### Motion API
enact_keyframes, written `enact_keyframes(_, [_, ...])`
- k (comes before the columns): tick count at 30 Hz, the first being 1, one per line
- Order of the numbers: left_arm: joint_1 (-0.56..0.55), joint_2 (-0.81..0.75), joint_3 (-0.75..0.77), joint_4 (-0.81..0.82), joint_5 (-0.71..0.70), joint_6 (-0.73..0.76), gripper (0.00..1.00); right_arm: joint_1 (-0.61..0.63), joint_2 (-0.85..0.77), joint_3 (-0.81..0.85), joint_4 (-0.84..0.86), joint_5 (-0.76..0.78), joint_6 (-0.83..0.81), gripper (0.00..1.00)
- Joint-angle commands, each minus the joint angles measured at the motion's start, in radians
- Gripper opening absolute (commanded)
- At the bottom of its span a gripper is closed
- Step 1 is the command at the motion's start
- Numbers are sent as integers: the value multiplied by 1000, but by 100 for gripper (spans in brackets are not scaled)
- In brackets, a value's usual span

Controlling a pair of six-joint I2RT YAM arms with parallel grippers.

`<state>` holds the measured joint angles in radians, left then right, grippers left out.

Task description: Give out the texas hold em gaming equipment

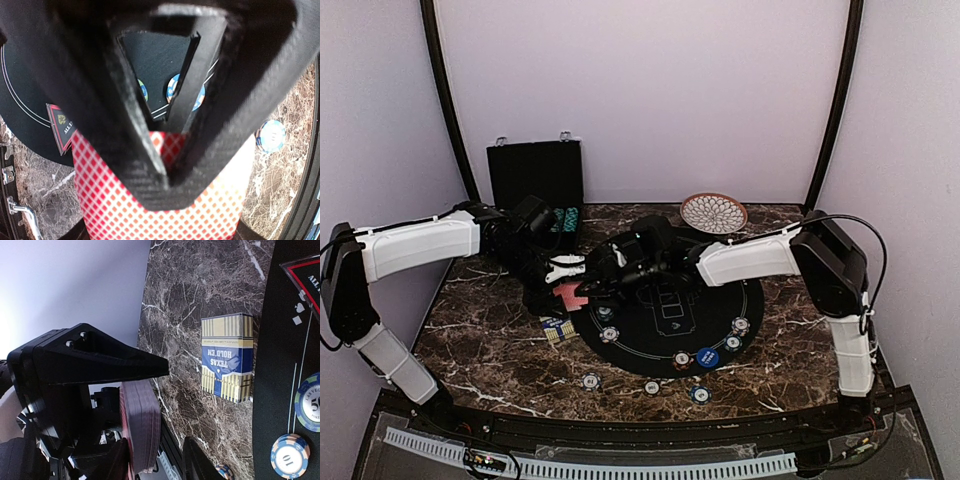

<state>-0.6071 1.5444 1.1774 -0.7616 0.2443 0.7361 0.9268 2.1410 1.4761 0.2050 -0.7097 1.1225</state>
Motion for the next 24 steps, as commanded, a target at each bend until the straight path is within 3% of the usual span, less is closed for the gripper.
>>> enact_keyframes(1, [3, -28, 29, -23, 0, -7, 25, -11, -48, -27, -39, 16, -21, 35])
enact_keyframes(15, [3, -22, 18, -21, -12, -7, 24, -14, -121, -65, -5, 29, 5, 22])
enact_keyframes(24, [3, -9, 23, -19, -23, -7, 24, -1, -95, -33, 37, 4, 41, 21])
